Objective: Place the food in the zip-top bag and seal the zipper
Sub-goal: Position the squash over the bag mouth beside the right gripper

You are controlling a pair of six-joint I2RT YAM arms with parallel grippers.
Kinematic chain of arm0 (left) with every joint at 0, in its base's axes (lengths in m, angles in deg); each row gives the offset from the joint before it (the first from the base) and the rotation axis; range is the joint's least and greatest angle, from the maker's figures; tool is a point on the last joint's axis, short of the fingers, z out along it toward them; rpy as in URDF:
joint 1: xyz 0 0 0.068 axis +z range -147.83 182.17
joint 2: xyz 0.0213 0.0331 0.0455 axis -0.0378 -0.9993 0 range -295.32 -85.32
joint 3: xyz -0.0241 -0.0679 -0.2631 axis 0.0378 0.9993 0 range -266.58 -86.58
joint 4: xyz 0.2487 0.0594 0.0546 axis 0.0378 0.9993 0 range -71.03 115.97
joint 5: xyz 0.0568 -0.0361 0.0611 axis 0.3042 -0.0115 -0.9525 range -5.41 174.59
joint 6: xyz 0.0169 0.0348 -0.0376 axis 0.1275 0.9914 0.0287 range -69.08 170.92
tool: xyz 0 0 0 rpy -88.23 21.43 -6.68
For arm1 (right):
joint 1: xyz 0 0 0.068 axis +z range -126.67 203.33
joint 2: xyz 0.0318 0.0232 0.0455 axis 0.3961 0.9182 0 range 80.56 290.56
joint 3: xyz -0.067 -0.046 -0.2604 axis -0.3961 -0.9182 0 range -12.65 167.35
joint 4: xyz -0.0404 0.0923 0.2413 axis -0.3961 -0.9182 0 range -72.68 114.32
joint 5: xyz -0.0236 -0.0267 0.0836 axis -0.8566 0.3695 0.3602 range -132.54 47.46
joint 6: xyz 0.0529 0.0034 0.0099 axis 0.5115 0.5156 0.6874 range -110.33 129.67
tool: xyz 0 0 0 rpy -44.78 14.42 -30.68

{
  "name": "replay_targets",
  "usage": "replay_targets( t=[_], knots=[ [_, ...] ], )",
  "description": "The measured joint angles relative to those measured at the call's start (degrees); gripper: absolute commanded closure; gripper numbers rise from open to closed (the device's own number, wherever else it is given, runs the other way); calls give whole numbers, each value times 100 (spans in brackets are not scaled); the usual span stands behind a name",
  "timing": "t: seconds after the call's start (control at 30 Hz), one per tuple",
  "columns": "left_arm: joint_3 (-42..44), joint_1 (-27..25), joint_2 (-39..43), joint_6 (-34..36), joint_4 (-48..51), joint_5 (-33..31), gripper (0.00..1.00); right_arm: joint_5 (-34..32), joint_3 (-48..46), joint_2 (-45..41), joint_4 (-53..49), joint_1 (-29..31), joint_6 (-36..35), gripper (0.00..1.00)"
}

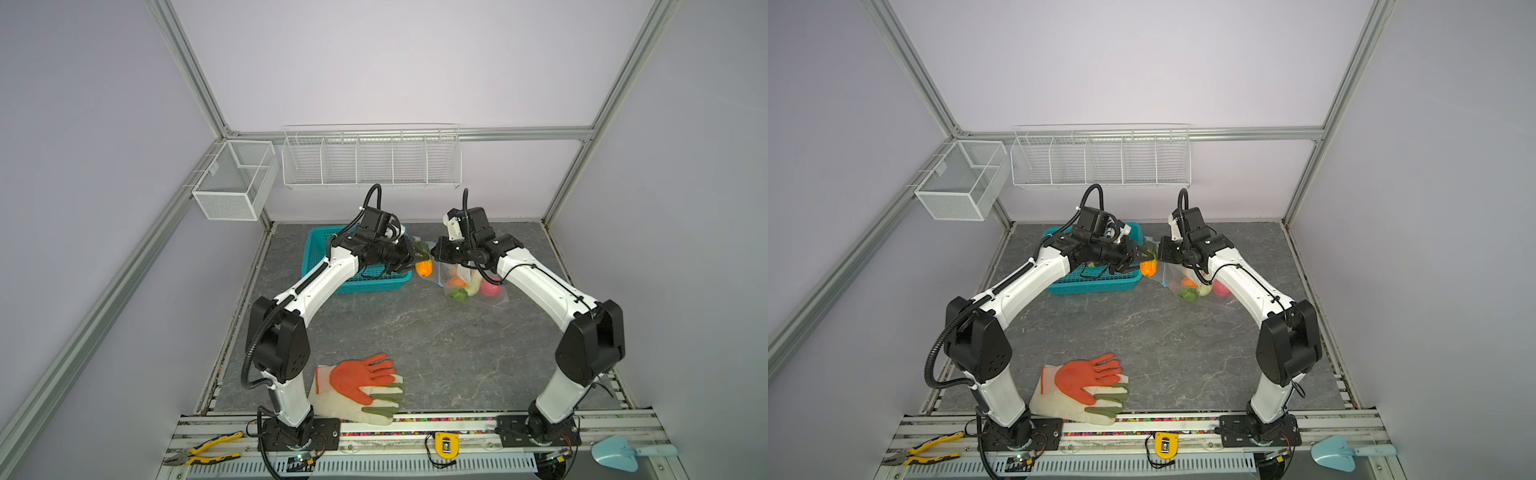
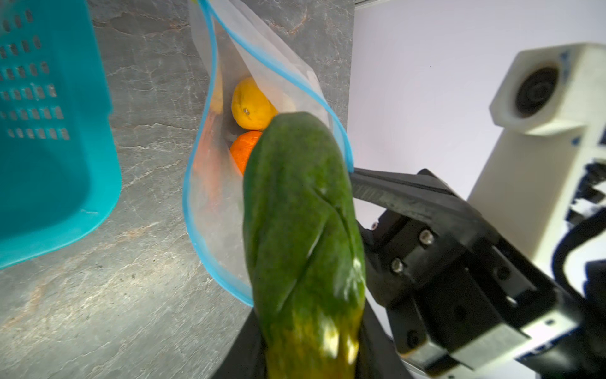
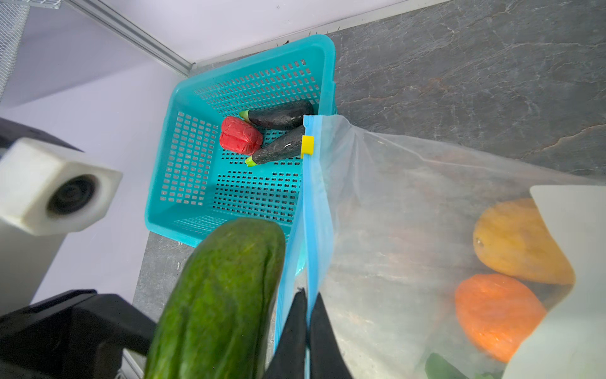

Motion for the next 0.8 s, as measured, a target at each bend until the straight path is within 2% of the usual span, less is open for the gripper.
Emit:
replay_targets(
  t=[0.23,0.8],
  knots=[
    [496,15,15,-378,-588,310,66,-20,0,-4,-4,-7,2,93],
    [457,133,-192,-400,-734,302,67,-20,0,-68,-2,-7,2,93]
  ],
)
